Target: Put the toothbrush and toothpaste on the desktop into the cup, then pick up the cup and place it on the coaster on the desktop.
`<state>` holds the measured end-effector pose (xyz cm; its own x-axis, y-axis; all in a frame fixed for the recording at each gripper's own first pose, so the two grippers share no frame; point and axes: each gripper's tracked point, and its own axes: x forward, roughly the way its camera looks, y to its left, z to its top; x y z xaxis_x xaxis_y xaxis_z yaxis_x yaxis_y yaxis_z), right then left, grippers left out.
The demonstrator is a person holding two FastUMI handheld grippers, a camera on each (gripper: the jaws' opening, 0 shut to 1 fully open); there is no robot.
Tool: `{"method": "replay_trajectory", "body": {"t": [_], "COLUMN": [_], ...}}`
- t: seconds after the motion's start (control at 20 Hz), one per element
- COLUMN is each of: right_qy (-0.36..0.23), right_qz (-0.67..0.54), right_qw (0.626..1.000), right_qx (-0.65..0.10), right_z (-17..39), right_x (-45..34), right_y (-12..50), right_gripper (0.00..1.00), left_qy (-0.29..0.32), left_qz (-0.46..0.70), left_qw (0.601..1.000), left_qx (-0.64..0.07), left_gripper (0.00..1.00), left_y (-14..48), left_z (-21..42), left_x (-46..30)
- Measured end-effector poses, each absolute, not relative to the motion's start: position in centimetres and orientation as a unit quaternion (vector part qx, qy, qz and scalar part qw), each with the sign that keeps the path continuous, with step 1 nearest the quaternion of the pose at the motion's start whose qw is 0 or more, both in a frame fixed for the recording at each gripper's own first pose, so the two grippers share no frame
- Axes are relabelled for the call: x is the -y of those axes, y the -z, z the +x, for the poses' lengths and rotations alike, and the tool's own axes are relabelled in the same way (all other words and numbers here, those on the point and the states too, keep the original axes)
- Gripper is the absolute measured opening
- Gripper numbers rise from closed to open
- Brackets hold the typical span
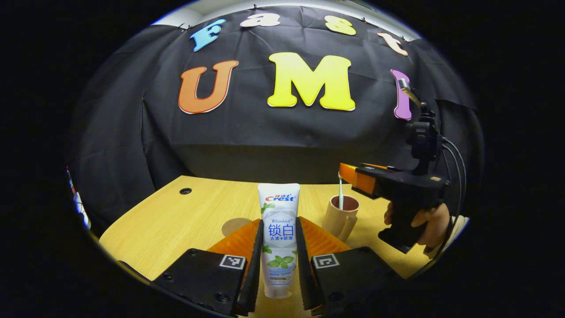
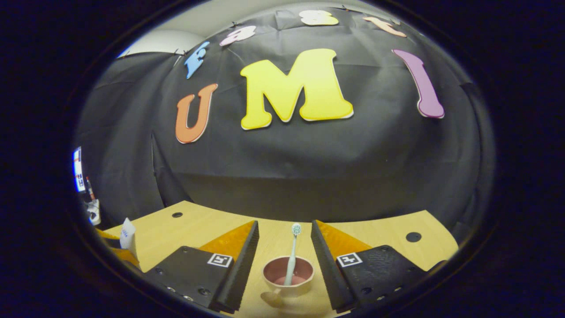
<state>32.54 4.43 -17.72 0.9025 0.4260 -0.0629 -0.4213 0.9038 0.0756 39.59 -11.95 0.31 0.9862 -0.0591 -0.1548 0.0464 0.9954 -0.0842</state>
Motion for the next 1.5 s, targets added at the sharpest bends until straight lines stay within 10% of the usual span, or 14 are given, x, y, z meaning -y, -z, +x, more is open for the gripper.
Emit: {"method": "replay_trajectory", "body": {"t": [0.25, 0.8, 1.5], "right_qy": [-0.206, -0.136, -0.150], "right_qz": [0.035, 0.080, 0.066], "right_qw": [0.978, 0.984, 0.974], "right_qx": [-0.010, -0.077, -0.159], "right_z": [31.1, 30.7, 31.6], "right_x": [-0.2, 11.1, 12.0], "right_y": [16.1, 21.7, 28.4], "right_gripper": [0.96, 0.94, 0.97], "left_qy": [0.040, 0.105, 0.135], "left_qz": [-0.050, -0.065, -0.086], "left_qw": [0.996, 0.990, 0.985], "left_qx": [-0.056, 0.073, 0.070], "left_gripper": [0.41, 0.41, 0.46], "left_y": [-2.5, -11.3, -6.0], "left_z": [43.0, 51.2, 55.5], "left_x": [15.0, 22.2, 26.5]}}
